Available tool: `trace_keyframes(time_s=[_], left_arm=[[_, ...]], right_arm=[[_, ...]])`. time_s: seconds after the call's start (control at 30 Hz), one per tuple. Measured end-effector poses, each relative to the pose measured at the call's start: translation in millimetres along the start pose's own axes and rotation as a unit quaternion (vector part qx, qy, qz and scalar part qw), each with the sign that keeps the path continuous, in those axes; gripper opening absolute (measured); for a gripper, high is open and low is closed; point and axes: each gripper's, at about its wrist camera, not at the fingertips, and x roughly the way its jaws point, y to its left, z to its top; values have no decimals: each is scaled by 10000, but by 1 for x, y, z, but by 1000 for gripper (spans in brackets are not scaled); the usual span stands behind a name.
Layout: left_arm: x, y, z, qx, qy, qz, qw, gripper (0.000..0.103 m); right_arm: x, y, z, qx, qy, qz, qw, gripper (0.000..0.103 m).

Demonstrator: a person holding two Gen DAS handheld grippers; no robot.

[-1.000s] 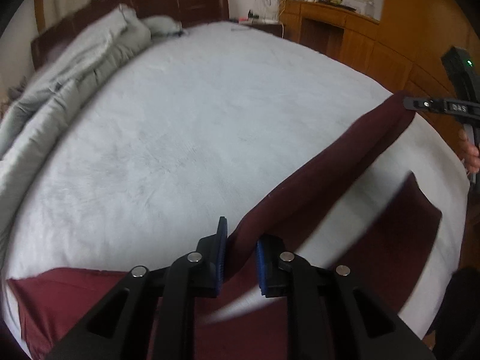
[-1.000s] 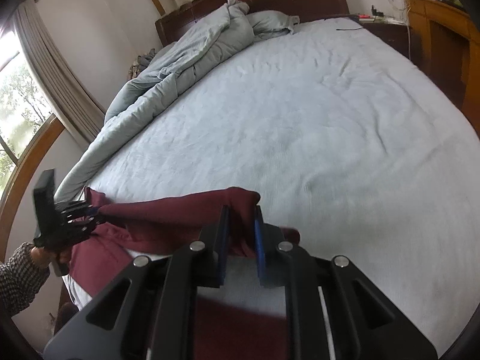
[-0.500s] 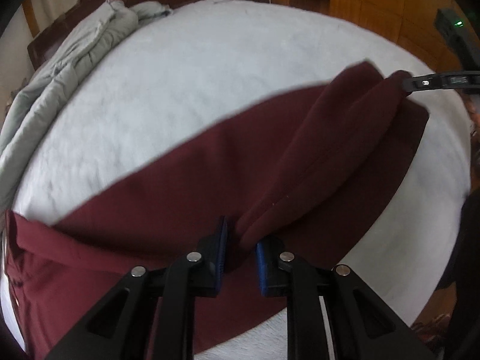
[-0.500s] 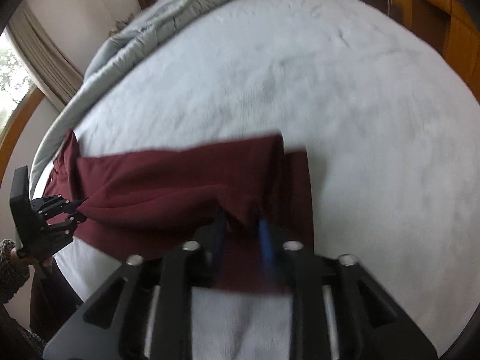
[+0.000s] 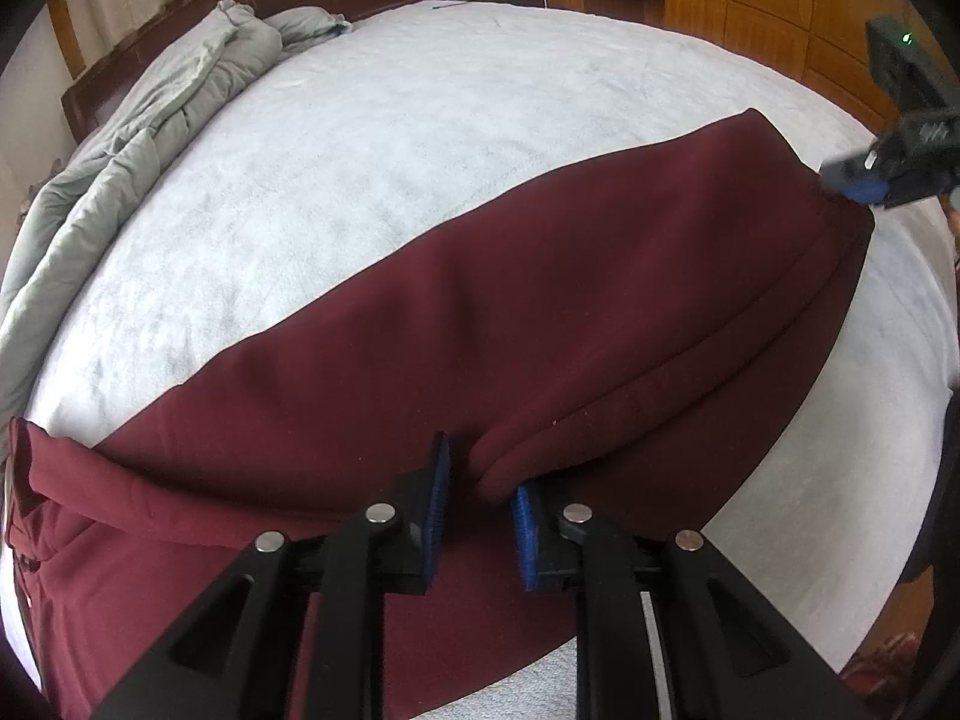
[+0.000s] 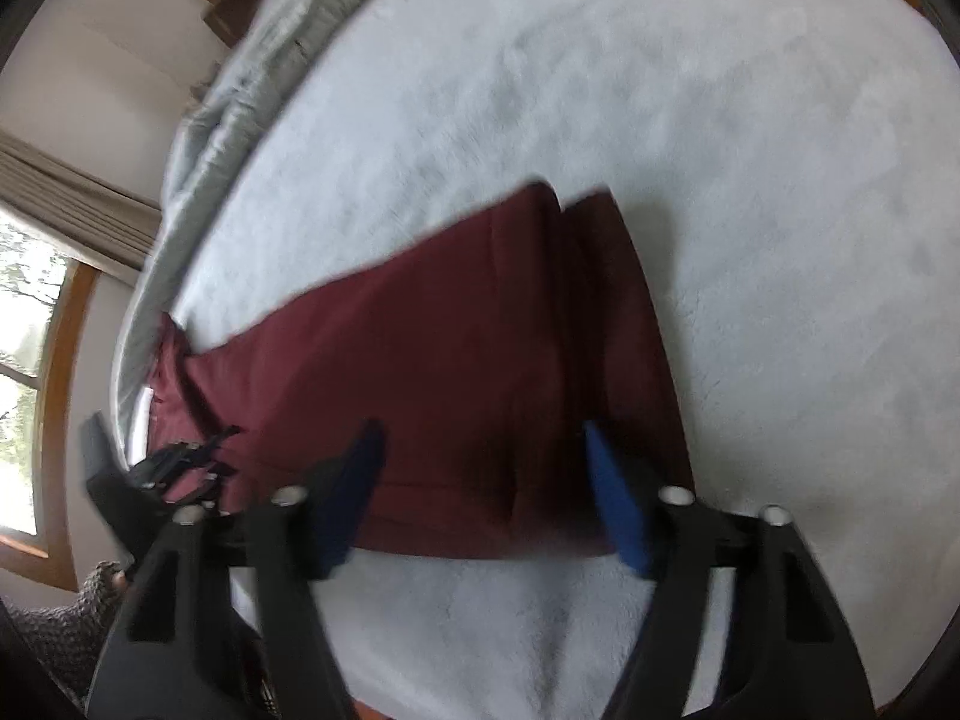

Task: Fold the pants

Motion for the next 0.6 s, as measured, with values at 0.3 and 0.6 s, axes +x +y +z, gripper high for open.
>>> trace_keyframes(time_s=[0.3,0.6], left_arm=[[-26,0,12,-272,-225,-159,9993,19],[-6,-26,-10,-368,-61,-274,9989,21]], right_arm=[[-44,10,-5,-240,-533,-257,9980,21],[-10,3,-8,-74,27,-1218,9925,21]])
